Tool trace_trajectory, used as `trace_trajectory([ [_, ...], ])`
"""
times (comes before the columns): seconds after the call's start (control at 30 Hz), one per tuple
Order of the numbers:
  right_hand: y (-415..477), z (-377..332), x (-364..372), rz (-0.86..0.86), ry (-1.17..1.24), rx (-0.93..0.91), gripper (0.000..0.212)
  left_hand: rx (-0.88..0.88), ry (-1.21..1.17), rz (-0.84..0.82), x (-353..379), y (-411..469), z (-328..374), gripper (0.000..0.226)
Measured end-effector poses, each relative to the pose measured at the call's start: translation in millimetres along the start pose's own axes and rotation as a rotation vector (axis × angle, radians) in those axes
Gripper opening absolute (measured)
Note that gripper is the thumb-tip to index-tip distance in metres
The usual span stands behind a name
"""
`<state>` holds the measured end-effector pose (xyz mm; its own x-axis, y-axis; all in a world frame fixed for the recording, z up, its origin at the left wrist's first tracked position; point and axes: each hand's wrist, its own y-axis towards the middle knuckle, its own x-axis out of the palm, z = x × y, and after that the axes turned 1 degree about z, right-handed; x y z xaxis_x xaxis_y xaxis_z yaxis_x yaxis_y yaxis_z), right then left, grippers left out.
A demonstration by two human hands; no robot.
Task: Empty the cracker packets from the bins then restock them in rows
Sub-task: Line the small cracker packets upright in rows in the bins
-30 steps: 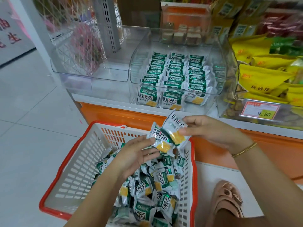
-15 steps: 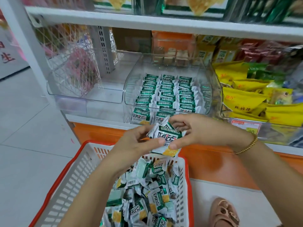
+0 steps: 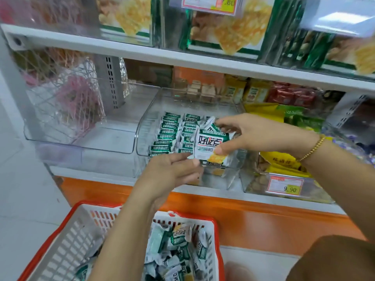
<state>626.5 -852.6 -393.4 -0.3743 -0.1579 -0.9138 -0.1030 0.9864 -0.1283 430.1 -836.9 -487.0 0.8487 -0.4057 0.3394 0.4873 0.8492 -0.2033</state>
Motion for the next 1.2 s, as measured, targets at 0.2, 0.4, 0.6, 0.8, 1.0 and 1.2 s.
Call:
trace_trajectory([
  [0.2, 13.1, -1.6, 17.1, -0.002, -0.038, -0.027, 0.066, 0.121, -0.129, 0.187, -0.5, 16.3, -5.7, 0.030],
  [0.4, 22.0, -5.2, 5.4, 0.094, -0.025, -0.024, 0.043, 0.282, -0.052, 0.300, 14.4, 24.8, 2.2, 0.022],
  [0.6, 39.3, -2.7, -45.6, -0.158, -0.322, 0.113, 0.042, 0.428, 0.972, 0.402, -0.3, 29.0, -10.0, 0.027],
  [0.8, 84.6, 18.2, -20.8, -0.448, -0.279, 0.252, 0.019, 0.404, 1.102, 0.320, -5.7, 27.1, -12.3, 0.016],
  [1.0, 104.7, 28.8, 9.5, -0.522, -0.294, 0.334, 0.013, 0.434, 1.145, 0.318, -8.3, 28.8, -17.6, 0.012],
  [1.2, 92.5, 25.7, 16.7, -0.580, -0.427, 0.137, 0.046, 0.457, 1.147, 0.324, -11.8, 29.7, -19.8, 0.013],
])
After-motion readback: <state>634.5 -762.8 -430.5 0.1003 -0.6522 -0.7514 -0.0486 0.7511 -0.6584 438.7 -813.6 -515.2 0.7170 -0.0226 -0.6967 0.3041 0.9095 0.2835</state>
